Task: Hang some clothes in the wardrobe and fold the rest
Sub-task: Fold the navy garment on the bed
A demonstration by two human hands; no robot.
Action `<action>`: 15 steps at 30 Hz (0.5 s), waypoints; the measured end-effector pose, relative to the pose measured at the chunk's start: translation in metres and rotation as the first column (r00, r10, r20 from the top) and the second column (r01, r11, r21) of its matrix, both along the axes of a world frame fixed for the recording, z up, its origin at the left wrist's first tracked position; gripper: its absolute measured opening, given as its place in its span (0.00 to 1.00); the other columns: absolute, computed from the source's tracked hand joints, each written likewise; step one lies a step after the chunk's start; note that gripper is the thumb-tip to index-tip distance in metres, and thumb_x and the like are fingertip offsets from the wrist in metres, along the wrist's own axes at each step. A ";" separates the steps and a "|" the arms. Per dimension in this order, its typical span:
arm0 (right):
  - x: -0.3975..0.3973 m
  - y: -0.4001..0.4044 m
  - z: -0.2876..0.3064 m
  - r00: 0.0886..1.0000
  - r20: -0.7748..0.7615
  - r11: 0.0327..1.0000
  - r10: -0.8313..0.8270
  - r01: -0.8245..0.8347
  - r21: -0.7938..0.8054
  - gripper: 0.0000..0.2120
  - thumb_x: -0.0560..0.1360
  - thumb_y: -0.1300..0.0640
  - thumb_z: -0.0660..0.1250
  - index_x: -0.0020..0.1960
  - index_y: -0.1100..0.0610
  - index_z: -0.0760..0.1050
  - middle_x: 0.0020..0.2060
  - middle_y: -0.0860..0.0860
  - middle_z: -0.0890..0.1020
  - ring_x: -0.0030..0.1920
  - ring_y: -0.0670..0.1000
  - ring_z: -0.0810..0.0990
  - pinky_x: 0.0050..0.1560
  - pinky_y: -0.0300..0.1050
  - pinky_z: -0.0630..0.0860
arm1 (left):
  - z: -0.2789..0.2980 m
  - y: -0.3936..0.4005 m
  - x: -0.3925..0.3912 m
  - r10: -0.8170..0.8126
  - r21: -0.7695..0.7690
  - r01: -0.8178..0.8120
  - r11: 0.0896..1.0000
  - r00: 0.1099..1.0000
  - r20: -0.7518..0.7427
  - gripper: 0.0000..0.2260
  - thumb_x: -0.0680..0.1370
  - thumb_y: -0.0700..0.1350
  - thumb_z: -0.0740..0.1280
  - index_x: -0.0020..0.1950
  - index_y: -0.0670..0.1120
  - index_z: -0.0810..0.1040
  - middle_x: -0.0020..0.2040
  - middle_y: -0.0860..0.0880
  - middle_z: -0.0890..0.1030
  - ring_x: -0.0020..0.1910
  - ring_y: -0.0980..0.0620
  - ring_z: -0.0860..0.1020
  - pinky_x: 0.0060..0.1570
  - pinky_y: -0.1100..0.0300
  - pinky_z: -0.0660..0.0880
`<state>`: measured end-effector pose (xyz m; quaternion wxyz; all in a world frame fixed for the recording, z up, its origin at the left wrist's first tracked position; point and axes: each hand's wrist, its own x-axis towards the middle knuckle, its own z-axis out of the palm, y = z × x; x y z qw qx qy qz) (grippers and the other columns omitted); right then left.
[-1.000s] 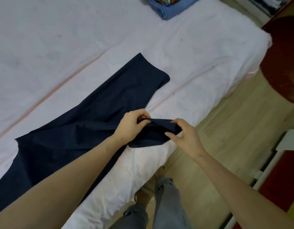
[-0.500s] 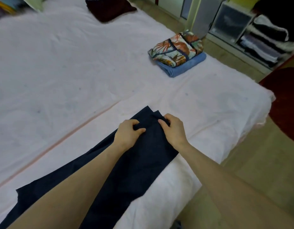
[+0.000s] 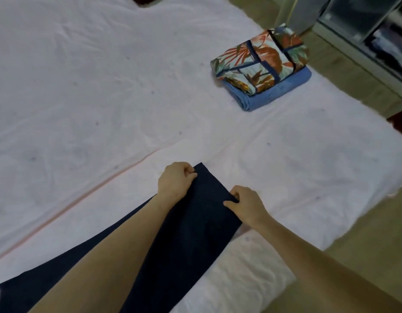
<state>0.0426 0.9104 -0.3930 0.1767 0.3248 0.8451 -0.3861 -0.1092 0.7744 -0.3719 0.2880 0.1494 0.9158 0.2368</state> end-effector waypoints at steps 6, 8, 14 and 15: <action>0.013 -0.004 0.001 0.953 -0.275 0.992 0.126 -0.115 0.056 0.07 0.72 0.59 0.71 0.48 0.54 0.75 0.43 0.46 0.79 0.45 0.48 0.76 0.47 0.43 0.75 | -0.017 0.003 -0.004 -0.190 -0.089 0.178 0.980 0.969 -0.157 0.08 0.77 0.48 0.67 0.52 0.45 0.80 0.54 0.50 0.73 0.55 0.50 0.71 0.45 0.60 0.67; 0.019 -0.006 0.002 0.914 -0.336 0.969 0.227 -0.178 0.170 0.07 0.70 0.59 0.73 0.45 0.55 0.76 0.42 0.46 0.77 0.43 0.49 0.74 0.45 0.42 0.74 | -0.021 0.003 -0.004 -0.192 -0.062 0.184 0.981 0.962 -0.192 0.08 0.78 0.47 0.66 0.52 0.44 0.79 0.58 0.49 0.73 0.56 0.48 0.71 0.47 0.60 0.67; 0.036 -0.009 0.005 0.893 -0.313 0.937 0.324 -0.256 0.238 0.09 0.74 0.59 0.68 0.50 0.53 0.70 0.42 0.46 0.74 0.39 0.46 0.73 0.38 0.37 0.72 | -0.024 0.005 -0.001 -0.102 0.084 0.106 0.991 0.994 -0.048 0.04 0.78 0.45 0.65 0.46 0.46 0.77 0.45 0.50 0.80 0.45 0.49 0.77 0.47 0.51 0.76; 0.039 -0.008 0.004 0.903 -0.296 0.941 0.310 -0.247 0.233 0.10 0.75 0.59 0.68 0.51 0.52 0.68 0.41 0.47 0.75 0.37 0.47 0.73 0.37 0.37 0.72 | -0.023 0.005 -0.001 -0.083 0.113 0.086 0.990 0.996 -0.034 0.04 0.78 0.45 0.65 0.46 0.46 0.77 0.43 0.50 0.80 0.44 0.50 0.78 0.47 0.50 0.77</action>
